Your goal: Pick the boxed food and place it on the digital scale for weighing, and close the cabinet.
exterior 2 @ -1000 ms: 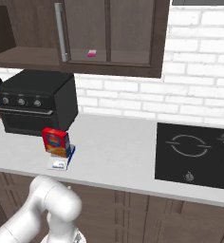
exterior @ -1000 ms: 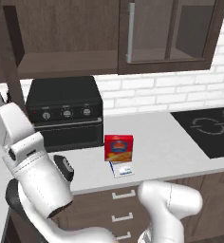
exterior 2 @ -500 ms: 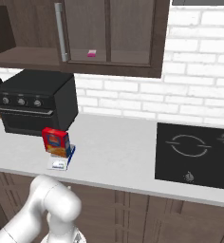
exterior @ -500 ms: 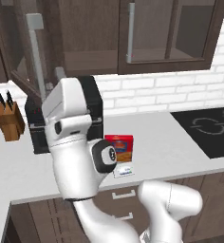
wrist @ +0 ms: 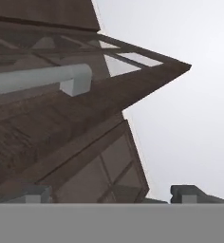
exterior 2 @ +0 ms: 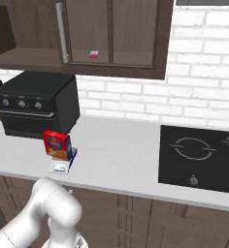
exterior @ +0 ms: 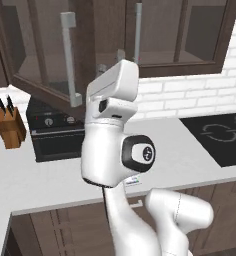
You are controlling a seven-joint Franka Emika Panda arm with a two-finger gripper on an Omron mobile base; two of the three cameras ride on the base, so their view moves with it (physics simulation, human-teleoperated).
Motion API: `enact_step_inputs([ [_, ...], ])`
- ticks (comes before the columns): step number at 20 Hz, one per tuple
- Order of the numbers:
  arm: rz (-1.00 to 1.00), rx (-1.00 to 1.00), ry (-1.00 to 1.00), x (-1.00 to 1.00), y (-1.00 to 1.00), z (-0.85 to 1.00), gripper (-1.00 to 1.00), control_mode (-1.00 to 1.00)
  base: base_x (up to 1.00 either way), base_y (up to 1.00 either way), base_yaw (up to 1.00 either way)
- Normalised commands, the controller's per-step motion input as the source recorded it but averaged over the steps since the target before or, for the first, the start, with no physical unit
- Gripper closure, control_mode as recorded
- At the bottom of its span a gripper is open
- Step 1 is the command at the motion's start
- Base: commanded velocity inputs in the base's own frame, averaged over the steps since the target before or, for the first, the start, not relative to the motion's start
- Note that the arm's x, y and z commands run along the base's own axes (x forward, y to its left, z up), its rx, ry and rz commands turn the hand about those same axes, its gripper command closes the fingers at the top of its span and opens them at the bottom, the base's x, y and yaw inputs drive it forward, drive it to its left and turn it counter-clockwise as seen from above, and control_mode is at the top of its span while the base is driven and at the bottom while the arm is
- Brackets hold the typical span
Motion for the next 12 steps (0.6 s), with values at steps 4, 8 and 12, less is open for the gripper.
enact_step_inputs([
  [4, -0.13, 0.12, 0.1, 0.89, -0.58, 0.0, -1.0, -1.0, 0.0, 0.0, 0.0],
  [8, -0.04, -0.05, -0.18, -0.26, 0.52, -0.24, -1.0, -1.0, 0.0, 0.0, 0.0],
  [12, -0.22, -0.12, -0.22, 0.65, 1.0, -0.47, -1.0, -1.0, 0.0, 0.0, 0.0],
])
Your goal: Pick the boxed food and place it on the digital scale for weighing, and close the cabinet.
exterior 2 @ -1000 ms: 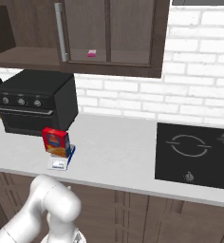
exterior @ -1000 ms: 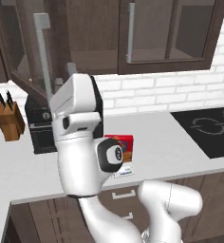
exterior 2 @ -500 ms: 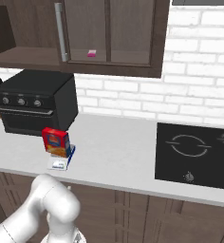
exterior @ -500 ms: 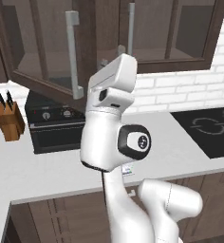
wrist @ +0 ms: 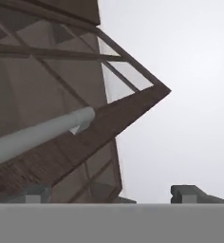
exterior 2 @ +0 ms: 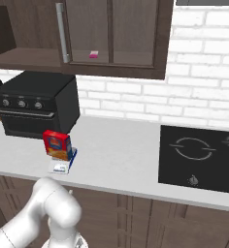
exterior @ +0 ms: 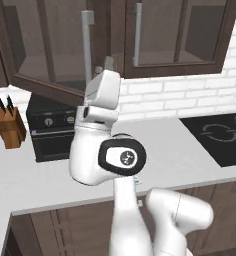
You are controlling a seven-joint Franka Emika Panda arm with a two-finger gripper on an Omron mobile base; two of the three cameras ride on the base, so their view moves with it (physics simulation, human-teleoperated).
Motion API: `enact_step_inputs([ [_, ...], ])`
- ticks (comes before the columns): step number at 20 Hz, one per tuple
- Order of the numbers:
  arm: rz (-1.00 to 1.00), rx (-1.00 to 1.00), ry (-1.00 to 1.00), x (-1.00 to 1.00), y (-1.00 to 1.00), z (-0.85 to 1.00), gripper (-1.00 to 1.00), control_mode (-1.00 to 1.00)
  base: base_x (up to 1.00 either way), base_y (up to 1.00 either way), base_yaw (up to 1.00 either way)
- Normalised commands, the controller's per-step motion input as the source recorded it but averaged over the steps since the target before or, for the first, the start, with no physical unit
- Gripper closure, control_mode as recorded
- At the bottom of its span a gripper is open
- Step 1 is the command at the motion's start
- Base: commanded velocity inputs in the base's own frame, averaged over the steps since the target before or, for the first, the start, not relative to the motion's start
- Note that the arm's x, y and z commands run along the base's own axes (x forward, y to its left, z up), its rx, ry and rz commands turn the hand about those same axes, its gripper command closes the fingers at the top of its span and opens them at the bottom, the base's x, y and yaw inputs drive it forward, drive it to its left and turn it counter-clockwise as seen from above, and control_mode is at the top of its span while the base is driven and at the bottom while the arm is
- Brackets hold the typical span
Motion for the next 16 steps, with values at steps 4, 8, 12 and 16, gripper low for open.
enact_step_inputs([
  [4, -0.29, -0.08, -0.17, 1.0, 0.96, -0.44, -1.0, -1.0, 0.0, 0.0, 0.0],
  [8, -0.24, 0.0, 0.0, 1.0, 0.33, -0.26, -1.0, -1.0, 0.0, 0.0, 0.0],
  [12, -0.18, 0.01, 0.02, 1.0, -0.01, -0.13, -1.0, -1.0, 0.0, 0.0, 0.0],
  [16, -0.09, 0.04, 0.01, 0.9, -0.33, 0.0, -1.0, -1.0, 0.0, 0.0, 0.0],
])
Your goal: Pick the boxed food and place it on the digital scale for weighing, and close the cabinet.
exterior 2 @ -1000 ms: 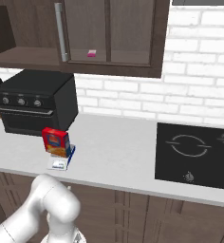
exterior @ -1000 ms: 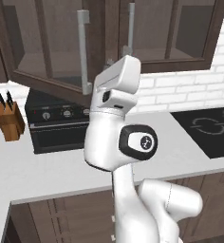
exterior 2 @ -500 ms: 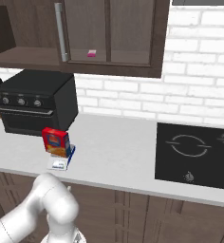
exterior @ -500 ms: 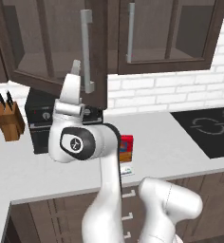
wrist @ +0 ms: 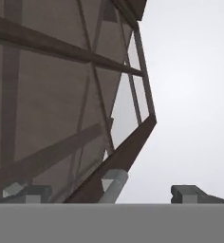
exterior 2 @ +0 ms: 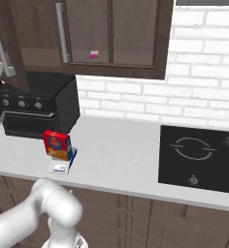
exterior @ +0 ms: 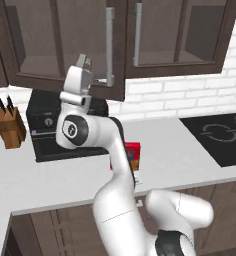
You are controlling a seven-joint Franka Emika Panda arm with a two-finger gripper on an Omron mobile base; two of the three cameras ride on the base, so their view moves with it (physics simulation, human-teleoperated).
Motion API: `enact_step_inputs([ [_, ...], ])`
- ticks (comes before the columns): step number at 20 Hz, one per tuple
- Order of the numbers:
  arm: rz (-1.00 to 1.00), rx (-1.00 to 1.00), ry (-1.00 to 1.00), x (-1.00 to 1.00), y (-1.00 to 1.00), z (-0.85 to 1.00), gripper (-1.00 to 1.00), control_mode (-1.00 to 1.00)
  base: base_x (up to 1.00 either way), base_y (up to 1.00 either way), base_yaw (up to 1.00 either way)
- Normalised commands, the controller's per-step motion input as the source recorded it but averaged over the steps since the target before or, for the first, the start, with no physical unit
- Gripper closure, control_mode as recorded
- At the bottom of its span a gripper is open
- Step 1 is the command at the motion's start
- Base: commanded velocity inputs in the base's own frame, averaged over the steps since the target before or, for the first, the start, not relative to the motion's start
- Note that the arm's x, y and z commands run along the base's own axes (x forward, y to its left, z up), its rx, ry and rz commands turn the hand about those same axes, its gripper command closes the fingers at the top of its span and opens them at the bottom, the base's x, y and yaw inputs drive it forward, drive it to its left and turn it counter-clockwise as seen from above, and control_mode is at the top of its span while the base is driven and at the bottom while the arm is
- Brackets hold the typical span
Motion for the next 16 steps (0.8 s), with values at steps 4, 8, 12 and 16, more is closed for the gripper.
enact_step_inputs([
  [4, 0.0, 0.07, 0.0, 0.49, -0.48, 0.06, -1.0, -1.0, 0.0, 0.0, 0.0],
  [8, 0.02, 0.17, 0.0, 0.59, -0.73, 0.01, -1.0, -1.0, 0.0, 0.0, 0.0],
  [12, 0.12, 0.25, 0.0, 0.78, -0.92, 0.0, -1.0, -1.0, 0.0, 0.0, 0.0],
  [16, 0.16, 0.24, 0.0, 0.87, -0.89, 0.0, -1.0, -1.0, 0.0, 0.0, 0.0],
])
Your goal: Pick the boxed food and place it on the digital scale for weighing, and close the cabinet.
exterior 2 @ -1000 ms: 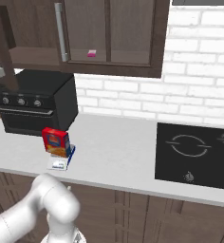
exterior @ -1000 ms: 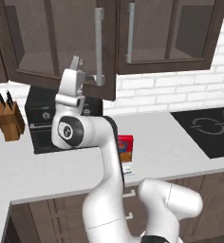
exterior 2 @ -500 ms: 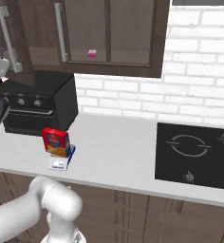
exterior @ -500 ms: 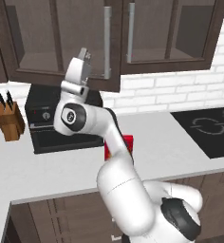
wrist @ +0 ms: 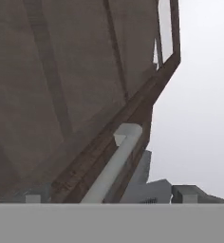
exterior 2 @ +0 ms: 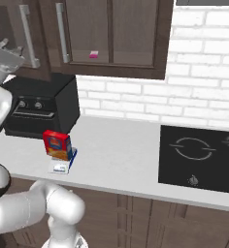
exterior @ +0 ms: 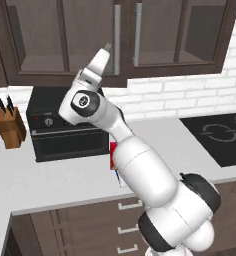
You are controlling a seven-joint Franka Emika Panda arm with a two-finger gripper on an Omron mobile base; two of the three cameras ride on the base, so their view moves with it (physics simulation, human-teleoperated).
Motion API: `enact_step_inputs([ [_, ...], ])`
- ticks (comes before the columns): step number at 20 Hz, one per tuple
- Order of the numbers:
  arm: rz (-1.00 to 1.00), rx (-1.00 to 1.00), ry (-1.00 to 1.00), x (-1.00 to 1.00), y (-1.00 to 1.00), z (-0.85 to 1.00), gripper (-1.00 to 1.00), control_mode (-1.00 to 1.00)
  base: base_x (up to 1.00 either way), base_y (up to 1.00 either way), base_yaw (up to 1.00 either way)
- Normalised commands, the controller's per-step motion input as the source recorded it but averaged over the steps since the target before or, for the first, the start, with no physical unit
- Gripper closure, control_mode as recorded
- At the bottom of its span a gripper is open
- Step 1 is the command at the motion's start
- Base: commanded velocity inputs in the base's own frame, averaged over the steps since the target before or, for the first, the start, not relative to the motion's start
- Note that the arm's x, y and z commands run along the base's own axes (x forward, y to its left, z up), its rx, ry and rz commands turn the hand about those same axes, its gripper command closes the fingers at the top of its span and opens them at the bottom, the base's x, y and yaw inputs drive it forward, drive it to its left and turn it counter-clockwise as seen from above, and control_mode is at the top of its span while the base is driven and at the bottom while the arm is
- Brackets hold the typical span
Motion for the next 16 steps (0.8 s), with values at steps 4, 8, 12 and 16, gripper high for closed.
enact_step_inputs([
  [4, 0.17, 0.21, 0.0, 0.99, -0.89, 0.0, -1.0, -1.0, 0.0, 0.0, 0.0],
  [8, 0.17, 0.23, 0.0, 0.98, -0.93, 0.0, -1.0, -1.0, 0.0, 0.0, 0.0],
  [12, 0.17, 0.21, 0.0, 0.93, -0.88, 0.0, -1.0, -1.0, 0.0, 0.0, 0.0],
  [16, 0.11, 0.13, 0.01, 0.97, -0.49, 0.0, -1.0, -1.0, 0.0, 0.0, 0.0],
])
